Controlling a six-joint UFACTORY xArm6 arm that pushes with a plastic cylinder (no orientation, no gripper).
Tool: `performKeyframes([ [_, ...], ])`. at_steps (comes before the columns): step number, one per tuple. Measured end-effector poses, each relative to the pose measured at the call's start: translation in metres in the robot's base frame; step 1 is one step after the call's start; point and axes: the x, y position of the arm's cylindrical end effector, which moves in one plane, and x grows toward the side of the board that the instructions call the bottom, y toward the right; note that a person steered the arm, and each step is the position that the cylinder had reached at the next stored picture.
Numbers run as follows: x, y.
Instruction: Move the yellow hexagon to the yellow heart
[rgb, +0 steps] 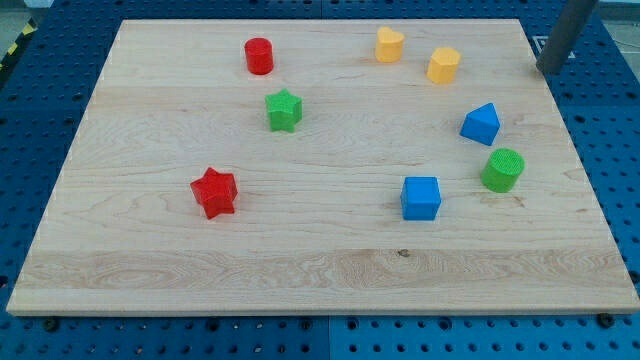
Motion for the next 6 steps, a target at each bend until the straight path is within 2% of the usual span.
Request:
performKeyframes([
  [6, 0.013, -0.148],
])
